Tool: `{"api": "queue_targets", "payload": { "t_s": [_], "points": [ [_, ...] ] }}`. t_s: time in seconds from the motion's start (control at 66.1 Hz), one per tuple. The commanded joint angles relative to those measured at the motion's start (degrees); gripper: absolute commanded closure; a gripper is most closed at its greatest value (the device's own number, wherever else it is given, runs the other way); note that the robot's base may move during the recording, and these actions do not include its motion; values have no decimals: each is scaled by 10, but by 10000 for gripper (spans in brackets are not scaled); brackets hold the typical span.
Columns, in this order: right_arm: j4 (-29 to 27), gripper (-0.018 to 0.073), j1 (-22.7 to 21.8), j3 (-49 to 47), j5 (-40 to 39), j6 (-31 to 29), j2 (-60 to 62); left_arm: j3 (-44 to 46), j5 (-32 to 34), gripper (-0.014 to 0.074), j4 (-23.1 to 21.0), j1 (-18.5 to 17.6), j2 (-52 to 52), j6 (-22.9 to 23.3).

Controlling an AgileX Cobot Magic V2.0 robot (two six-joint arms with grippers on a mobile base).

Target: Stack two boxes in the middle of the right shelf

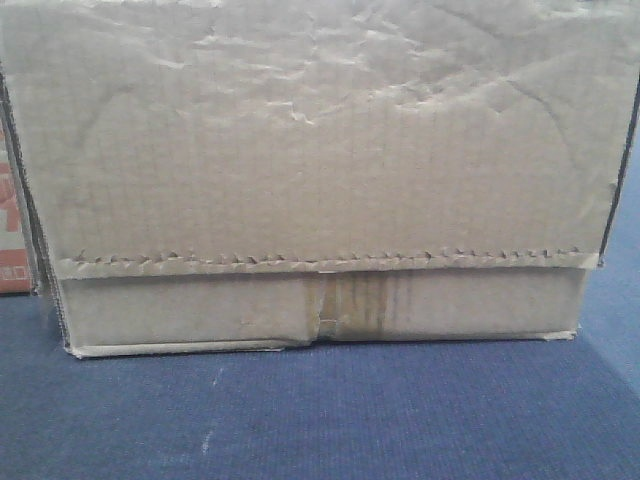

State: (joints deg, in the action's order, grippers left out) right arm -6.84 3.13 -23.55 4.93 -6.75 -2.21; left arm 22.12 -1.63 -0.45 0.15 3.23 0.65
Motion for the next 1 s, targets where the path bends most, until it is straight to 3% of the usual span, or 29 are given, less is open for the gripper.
{"api": "queue_targets", "payload": {
  "t_s": [0.0, 0.136, 0.272, 0.363, 0.424, 0.515, 0.605, 0.742, 0.984],
  "points": [
    [3, 721, 3, -82, 60, -1, -45, 82, -56, 707, 13, 1, 43, -2],
    [3, 721, 3, -178, 116, -1, -139, 189, -160, 647, 13, 1, 131, -2],
    [3, 664, 3, -239, 143, -1, -223, 282, -270, 423, 13, 1, 229, -2],
    [3, 521, 3, -254, 157, -1, -274, 315, -305, 237, 13, 1, 282, -2],
    [3, 379, 3, -255, 161, -1, -301, 318, -306, 131, 13, -6, 309, -2],
    [3, 169, 3, -255, 168, -1, -332, 317, -315, 38, 13, -21, 333, -2],
    [3, -18, 3, -255, 167, -1, -358, 317, -334, 0, 13, -29, 358, -2],
    [3, -10, 10, -255, 167, -1, -373, 343, -387, 17, 13, -27, 406, -2],
    [3, -10, 16, -255, 172, -1, -376, 481, -512, 17, 24, 5, 563, -2]
  ]
}}
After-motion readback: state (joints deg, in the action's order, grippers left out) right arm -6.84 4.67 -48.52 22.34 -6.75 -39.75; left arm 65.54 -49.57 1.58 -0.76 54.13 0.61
